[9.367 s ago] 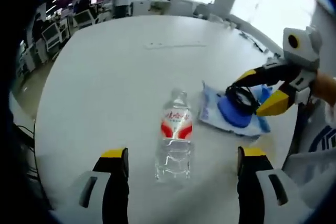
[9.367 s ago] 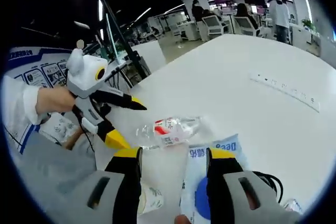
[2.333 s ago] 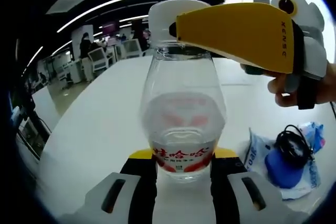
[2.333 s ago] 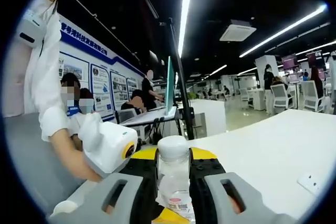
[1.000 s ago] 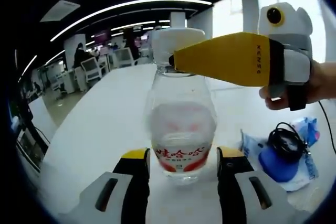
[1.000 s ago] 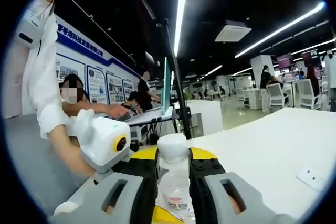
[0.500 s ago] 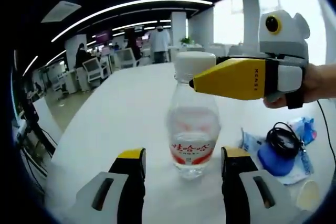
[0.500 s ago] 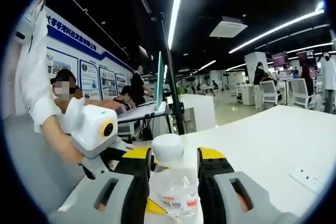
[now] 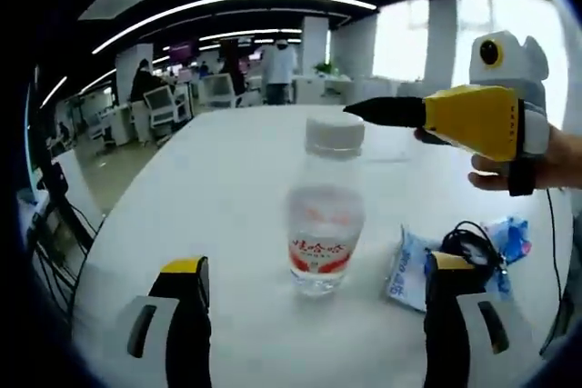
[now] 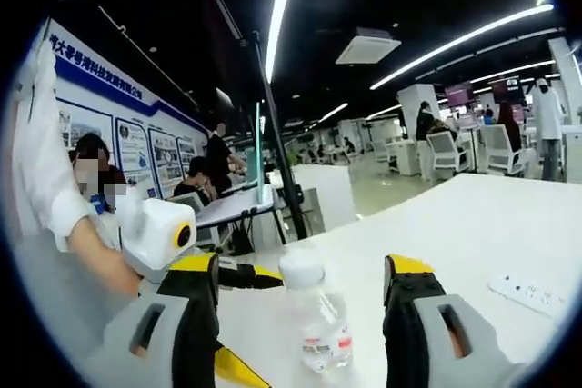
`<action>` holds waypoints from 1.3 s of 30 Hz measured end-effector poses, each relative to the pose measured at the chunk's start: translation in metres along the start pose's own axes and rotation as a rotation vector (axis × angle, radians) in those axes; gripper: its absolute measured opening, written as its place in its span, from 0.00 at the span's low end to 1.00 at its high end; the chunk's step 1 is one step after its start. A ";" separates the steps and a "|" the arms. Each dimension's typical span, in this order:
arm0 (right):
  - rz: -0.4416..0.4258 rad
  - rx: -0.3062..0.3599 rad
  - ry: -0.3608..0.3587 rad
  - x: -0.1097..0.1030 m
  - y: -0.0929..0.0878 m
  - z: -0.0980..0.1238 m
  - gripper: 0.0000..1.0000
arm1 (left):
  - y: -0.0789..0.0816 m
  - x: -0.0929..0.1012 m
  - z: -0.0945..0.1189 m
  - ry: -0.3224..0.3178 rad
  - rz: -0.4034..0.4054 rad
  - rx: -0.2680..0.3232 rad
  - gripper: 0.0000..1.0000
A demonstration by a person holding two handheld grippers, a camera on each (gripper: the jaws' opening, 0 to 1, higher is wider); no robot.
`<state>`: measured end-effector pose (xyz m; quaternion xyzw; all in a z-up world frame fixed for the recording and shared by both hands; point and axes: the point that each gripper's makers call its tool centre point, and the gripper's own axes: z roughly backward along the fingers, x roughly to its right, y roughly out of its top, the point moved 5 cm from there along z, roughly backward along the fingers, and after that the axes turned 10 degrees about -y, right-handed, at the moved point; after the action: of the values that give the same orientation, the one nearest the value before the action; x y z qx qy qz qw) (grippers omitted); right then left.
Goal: Arrange the tabletop items into an orderly group along one side of the table until the central work area is clear of visible clutter.
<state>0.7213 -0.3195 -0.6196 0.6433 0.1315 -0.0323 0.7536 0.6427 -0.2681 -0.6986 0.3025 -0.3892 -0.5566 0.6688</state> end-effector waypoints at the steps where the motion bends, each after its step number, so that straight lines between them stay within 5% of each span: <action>1: -0.016 -0.005 -0.004 0.000 0.000 0.002 0.77 | 0.001 0.002 0.002 -0.009 -0.003 0.001 0.97; 19: -0.017 0.033 -0.098 -0.036 0.023 0.058 0.77 | 0.022 0.021 0.039 -0.080 -0.063 0.006 0.96; 39: -0.046 0.064 -0.263 -0.042 0.028 0.094 0.75 | 0.027 0.030 0.038 -0.173 -0.101 0.002 0.92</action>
<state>0.7019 -0.4120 -0.5693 0.6539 0.0453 -0.1376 0.7426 0.6265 -0.2909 -0.6510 0.2733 -0.4303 -0.6132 0.6034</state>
